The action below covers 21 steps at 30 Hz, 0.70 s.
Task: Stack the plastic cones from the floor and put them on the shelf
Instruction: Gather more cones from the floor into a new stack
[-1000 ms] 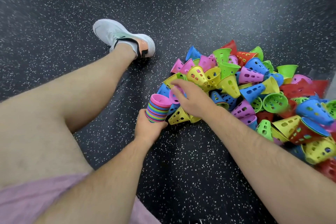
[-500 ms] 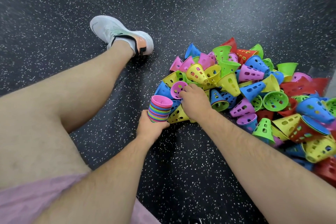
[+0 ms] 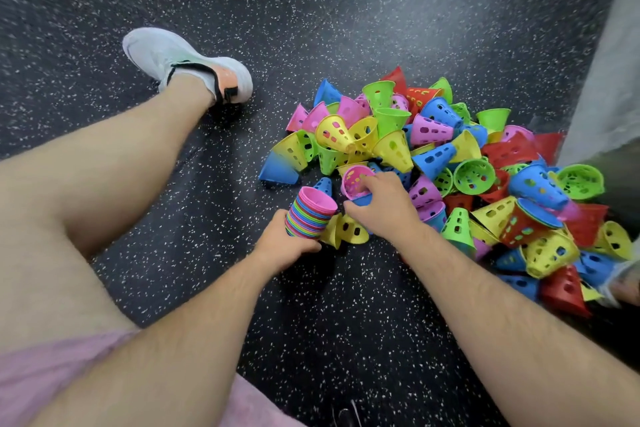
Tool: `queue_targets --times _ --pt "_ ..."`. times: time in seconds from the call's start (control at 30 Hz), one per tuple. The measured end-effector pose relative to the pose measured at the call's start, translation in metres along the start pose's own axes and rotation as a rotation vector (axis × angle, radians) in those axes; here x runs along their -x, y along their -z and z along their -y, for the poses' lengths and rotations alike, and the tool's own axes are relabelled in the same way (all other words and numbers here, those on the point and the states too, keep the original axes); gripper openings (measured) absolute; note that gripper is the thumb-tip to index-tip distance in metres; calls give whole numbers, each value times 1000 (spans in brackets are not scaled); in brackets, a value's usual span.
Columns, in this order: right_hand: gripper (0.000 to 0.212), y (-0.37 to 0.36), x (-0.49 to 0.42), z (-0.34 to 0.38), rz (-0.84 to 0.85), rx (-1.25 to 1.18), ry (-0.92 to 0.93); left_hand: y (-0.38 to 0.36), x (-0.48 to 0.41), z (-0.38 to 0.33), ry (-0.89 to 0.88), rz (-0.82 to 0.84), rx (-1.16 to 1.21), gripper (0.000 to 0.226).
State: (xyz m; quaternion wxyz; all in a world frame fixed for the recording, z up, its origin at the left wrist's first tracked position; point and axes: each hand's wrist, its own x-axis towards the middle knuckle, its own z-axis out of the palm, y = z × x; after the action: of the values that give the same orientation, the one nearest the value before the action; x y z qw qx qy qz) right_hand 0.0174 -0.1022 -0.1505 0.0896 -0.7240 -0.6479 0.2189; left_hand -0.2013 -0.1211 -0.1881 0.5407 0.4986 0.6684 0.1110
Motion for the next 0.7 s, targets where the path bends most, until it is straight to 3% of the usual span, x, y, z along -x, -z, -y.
queue_targets --times 0.17,0.4,0.7 --pt "63 7 4 1 -98 -184 10 -1 7 -7 -18 -41 43 73" --pt "21 25 2 7 -256 -285 226 2 12 -17 -31 -83 14 70" --pt "29 15 8 28 -65 -324 214 4 17 -19 -46 -103 19 61"
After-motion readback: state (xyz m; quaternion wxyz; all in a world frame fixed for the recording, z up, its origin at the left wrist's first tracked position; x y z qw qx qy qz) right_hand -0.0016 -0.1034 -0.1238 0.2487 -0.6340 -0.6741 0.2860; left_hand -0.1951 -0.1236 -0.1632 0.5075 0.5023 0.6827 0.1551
